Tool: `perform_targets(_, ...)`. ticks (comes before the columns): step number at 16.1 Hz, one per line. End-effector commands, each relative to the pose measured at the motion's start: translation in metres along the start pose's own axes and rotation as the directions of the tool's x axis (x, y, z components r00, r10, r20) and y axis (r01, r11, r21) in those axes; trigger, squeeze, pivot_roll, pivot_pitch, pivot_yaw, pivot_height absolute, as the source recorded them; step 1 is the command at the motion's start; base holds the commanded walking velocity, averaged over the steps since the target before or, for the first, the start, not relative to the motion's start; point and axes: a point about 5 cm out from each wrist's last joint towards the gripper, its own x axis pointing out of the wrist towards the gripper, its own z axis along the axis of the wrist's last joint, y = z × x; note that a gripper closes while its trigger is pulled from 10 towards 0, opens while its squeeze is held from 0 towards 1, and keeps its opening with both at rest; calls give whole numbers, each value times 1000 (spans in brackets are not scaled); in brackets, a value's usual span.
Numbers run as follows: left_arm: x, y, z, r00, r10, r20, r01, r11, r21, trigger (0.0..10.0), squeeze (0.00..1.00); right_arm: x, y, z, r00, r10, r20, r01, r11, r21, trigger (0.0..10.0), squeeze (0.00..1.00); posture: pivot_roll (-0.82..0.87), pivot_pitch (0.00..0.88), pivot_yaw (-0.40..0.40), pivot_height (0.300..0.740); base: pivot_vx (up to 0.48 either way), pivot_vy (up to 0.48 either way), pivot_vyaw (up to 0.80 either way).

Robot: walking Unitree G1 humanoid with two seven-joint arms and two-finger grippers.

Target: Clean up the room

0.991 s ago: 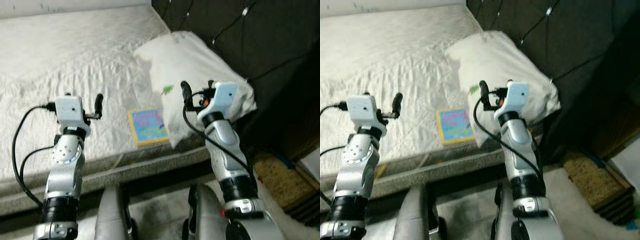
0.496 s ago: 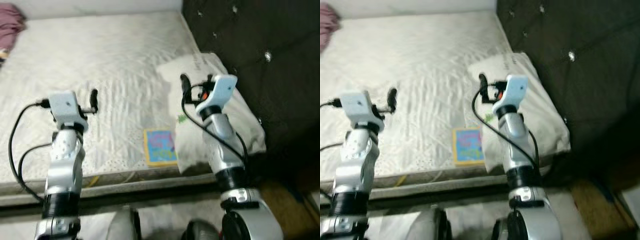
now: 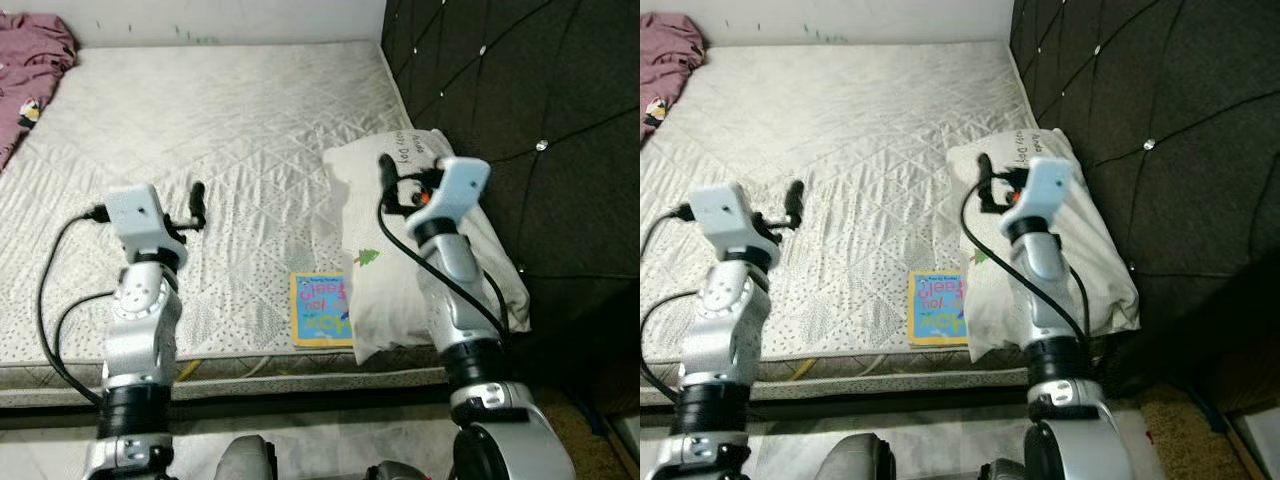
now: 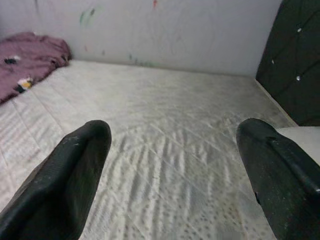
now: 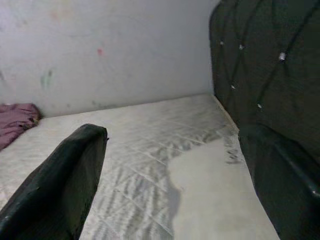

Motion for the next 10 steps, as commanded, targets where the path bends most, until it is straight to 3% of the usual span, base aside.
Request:
perform_targets(1,-3,-2,0,1000,-15,5,15,1000,4,10000,0,0,2,6,1000,9,11,-9,1000,-14,10000,0,-25,0,-14,740,0,480,0)
perform_targets(4,-10,-5,-7,999,-43,-28,42,999,-17,10000,0,-4,-3,8,1000,6,6,-6,1000,-27,10000,0,-36,0,-32,740,0,480,0)
perform_targets(10,-29,-11,-6,993,-116,-35,115,993,-26,10000,0,-16,-12,-10,997,-5,-79,-2,995,-95,10000,0,-22,0,-53,740,0,477,0)
